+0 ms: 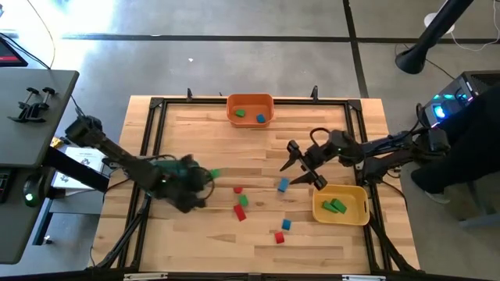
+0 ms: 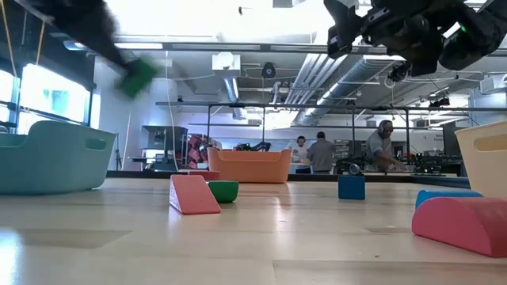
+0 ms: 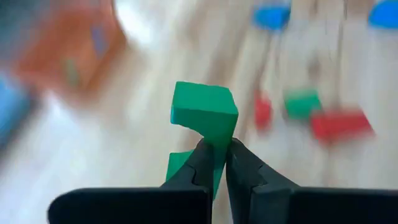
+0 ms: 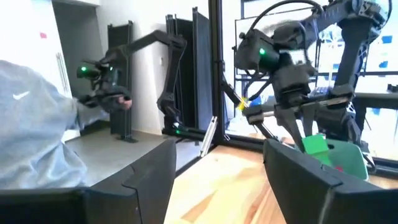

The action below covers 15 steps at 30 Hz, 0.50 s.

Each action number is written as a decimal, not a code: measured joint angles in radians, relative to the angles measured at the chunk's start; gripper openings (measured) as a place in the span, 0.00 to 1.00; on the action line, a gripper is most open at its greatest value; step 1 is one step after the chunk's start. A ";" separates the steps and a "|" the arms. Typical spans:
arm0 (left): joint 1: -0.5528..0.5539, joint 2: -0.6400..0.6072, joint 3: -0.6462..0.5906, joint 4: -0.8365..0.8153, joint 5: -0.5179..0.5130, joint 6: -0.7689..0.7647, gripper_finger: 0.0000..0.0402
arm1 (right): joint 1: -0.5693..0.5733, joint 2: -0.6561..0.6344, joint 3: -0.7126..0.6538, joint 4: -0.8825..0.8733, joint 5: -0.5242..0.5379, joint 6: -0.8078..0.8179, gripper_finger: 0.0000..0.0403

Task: Sort blocks by size
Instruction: Put the green arch block into the green bin

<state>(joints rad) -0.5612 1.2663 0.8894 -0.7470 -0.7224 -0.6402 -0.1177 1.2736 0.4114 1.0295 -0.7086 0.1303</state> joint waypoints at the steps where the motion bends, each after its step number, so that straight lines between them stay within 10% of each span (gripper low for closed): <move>1: -0.016 -0.013 0.000 -0.093 0.054 -0.118 0.01 | 0.000 0.000 0.000 -0.010 0.001 -0.009 0.59; 6: -0.058 -0.025 -0.002 -0.418 0.322 -0.517 0.01 | 0.000 0.000 0.000 -0.058 0.024 -0.043 0.59; 15: 0.005 -0.025 -0.110 -0.452 0.533 -0.536 0.01 | 0.000 0.000 0.000 -0.082 0.059 -0.059 0.59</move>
<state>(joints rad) -0.5563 1.2411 0.7798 -1.1987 -0.1890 -1.1757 -0.1177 1.2736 0.4114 0.9478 -0.6498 0.0714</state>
